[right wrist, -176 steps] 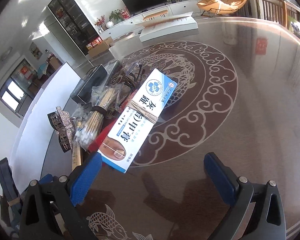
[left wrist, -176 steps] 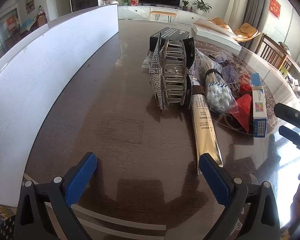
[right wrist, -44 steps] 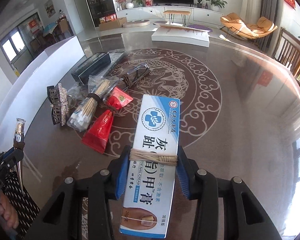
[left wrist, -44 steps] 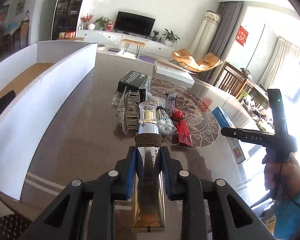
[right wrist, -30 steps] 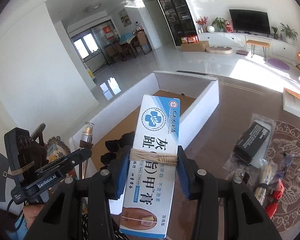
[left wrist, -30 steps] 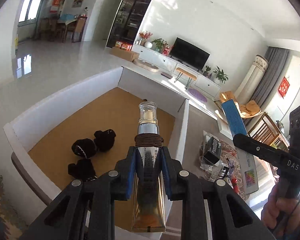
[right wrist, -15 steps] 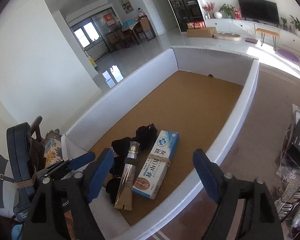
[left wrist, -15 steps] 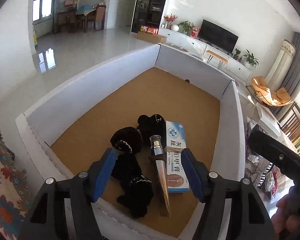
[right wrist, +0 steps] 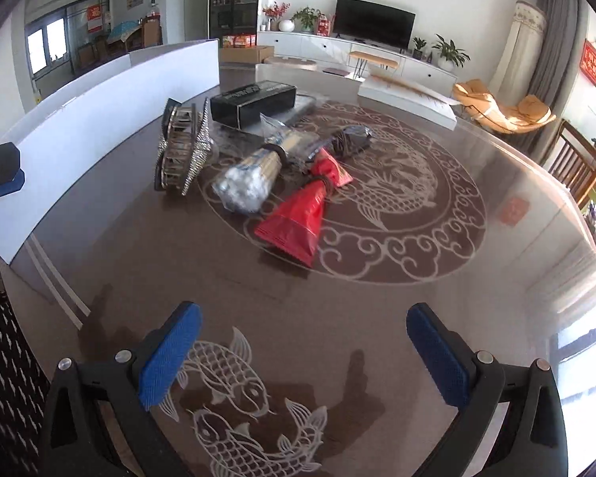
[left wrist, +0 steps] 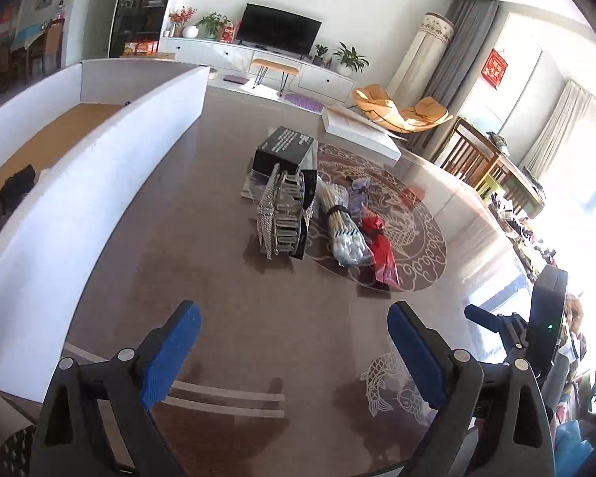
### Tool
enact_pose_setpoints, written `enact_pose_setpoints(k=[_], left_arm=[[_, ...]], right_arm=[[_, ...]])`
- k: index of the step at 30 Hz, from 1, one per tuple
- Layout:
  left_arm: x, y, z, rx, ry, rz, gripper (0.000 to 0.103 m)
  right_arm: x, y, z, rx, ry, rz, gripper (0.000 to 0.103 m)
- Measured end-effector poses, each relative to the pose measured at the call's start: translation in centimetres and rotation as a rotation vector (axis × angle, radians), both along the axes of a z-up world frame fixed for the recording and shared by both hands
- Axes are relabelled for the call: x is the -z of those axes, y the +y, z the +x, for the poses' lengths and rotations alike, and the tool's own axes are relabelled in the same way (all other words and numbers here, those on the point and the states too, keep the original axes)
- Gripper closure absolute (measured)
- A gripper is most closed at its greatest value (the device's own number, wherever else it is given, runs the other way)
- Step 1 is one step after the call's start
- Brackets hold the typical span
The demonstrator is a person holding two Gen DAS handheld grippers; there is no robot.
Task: Organize objects
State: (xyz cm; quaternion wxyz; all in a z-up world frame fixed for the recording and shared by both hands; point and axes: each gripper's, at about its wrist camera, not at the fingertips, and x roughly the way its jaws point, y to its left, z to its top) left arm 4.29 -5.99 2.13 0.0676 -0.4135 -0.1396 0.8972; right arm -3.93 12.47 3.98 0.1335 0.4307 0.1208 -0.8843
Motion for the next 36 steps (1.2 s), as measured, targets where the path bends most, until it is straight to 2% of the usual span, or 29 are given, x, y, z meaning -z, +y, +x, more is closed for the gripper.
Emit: enact_pose_setpoints(k=[3,5,8,14,17,36], left_arm=[[2.7,2.5,-1.9,0.028,-0.106,-0.07,0.007],[3.7,3.2,-3.4,0.044,-0.142,-0.108,0.007],[5.0,3.4,-5.0,0.005,-0.158,-0.177,0.007],[5.7,3.6,-5.3,-0.025,-0.146,-0.246,0.006],[6.2,4.4,-5.3,-0.011,-0.16,-0.305,0.0],[6.1,4.3,-4.7,-0.013,-0.162,-0.309,0.0]], right_arm=[[1.2,4.3,0.5,0.084,-0.029,-0.005,0.0],[1.5,5.0,0.5,0.114,-0.044,-0.022,0.0],[1.7,4.5,-0.2,0.125,-0.073,-0.042,0.0],[2.0,2.8,-1.9,0.13,-0.064,-0.075,0.0],[2.0,2.5,-2.1,0.129,-0.058,-0.074,0.0],[2.0,2.4,-2.2,0.135,-0.054,-0.077,0.0]])
